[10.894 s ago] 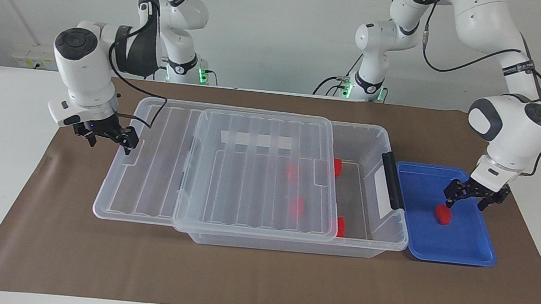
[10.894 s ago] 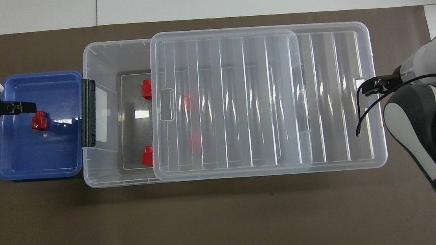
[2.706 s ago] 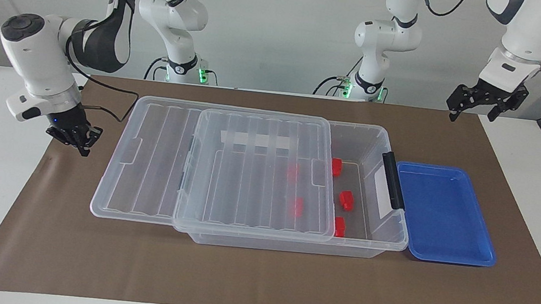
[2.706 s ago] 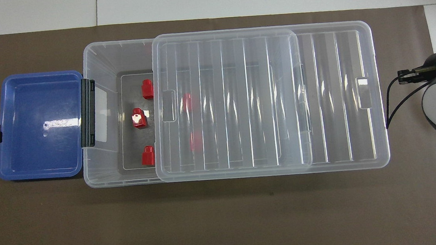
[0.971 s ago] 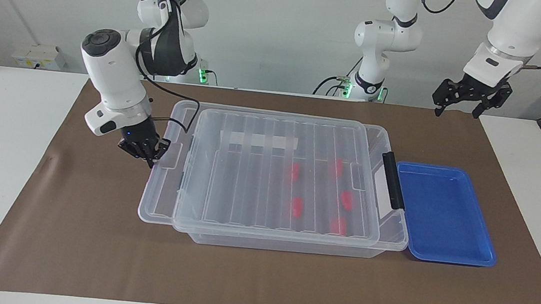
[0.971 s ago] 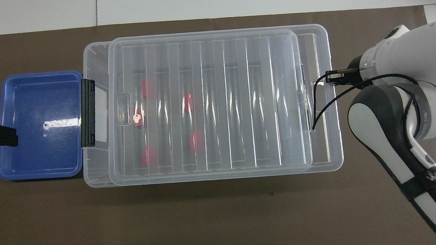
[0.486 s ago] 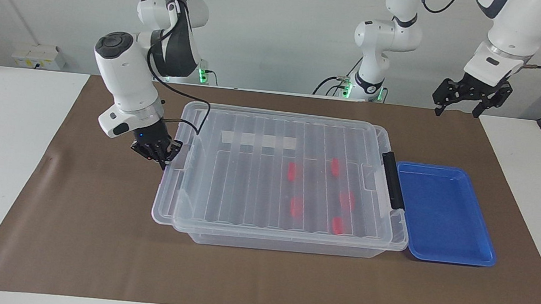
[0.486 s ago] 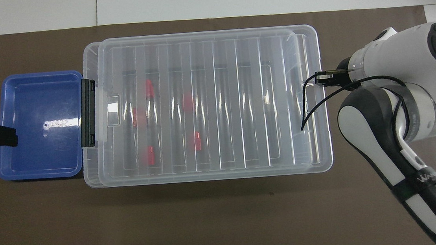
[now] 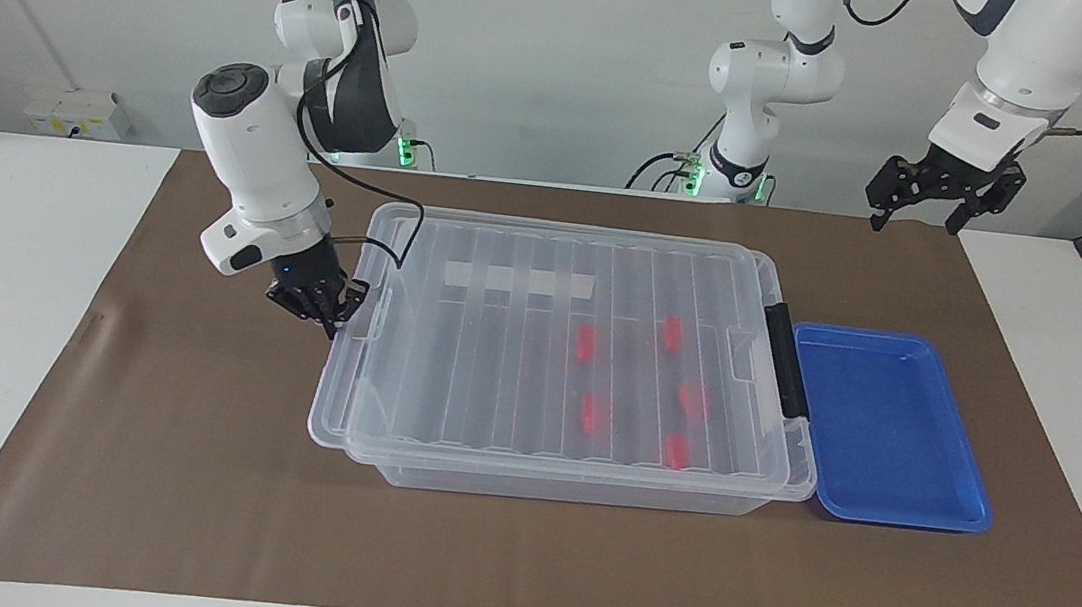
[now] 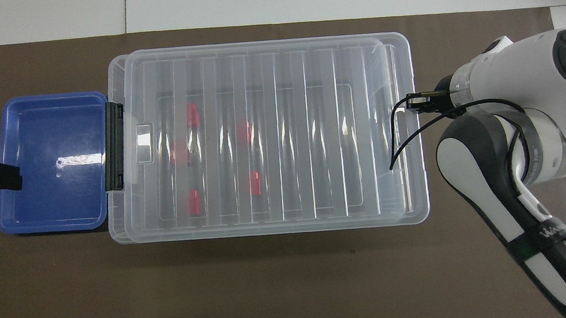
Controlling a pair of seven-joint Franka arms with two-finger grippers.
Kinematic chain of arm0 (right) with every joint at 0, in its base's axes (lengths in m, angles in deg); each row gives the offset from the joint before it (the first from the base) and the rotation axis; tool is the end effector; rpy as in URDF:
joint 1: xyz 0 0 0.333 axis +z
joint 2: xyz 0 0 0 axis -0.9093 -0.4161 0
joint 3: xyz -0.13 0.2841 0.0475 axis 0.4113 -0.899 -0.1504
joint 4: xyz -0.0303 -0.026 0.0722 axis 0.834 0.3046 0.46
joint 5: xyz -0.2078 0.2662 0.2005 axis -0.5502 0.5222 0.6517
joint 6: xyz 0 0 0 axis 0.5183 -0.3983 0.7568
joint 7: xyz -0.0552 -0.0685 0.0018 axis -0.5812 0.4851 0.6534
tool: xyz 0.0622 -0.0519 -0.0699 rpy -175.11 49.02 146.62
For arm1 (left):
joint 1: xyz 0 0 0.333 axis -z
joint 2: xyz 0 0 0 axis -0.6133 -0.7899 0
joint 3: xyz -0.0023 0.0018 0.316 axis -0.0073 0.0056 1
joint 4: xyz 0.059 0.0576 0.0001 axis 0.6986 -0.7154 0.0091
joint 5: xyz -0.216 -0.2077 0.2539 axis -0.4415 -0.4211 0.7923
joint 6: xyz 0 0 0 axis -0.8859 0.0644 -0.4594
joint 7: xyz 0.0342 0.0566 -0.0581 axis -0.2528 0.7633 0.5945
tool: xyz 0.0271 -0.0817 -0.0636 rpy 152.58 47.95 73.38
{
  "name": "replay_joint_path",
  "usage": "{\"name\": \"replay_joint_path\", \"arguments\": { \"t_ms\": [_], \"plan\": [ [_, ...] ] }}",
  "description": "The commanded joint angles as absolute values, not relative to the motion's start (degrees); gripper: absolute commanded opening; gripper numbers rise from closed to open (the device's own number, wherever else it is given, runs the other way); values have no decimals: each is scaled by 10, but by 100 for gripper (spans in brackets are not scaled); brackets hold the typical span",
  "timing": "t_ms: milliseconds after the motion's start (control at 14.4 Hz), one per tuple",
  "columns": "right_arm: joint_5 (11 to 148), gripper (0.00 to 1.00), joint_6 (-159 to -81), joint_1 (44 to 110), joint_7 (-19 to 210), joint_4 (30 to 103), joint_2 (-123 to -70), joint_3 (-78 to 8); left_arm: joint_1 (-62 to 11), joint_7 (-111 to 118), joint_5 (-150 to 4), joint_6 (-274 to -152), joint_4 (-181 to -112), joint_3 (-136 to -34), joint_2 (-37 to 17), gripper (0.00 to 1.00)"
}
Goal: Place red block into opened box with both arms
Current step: 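Push the clear lid away from the right gripper to close the box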
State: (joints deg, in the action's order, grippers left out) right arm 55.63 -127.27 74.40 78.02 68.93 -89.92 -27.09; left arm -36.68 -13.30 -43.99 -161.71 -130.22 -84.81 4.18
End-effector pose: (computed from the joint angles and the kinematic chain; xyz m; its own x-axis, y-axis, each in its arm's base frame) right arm 0.6089 0.0943 0.4552 0.9862 -0.0838 0.1429 -0.0650 -0.9892 -0.1311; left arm 0.5223 -0.0281 0.6421 0.9966 -0.0801 -0.0211 -0.0814 -0.9940 -0.0734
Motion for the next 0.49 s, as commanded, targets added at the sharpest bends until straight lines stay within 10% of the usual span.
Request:
{"name": "replay_joint_path", "arguments": {
  "t_ms": [0, 416],
  "plan": [
    [576, 0, -1284, 748, 785, 703, -900, -273, -362, -125, -448, -1626, -1316, -843, 55, 100],
    [608, 0, -1283, 748, 816, 708, -897, -273, -362, -126, -448, -1626, -1316, -843, 56, 100]
  ]
}}
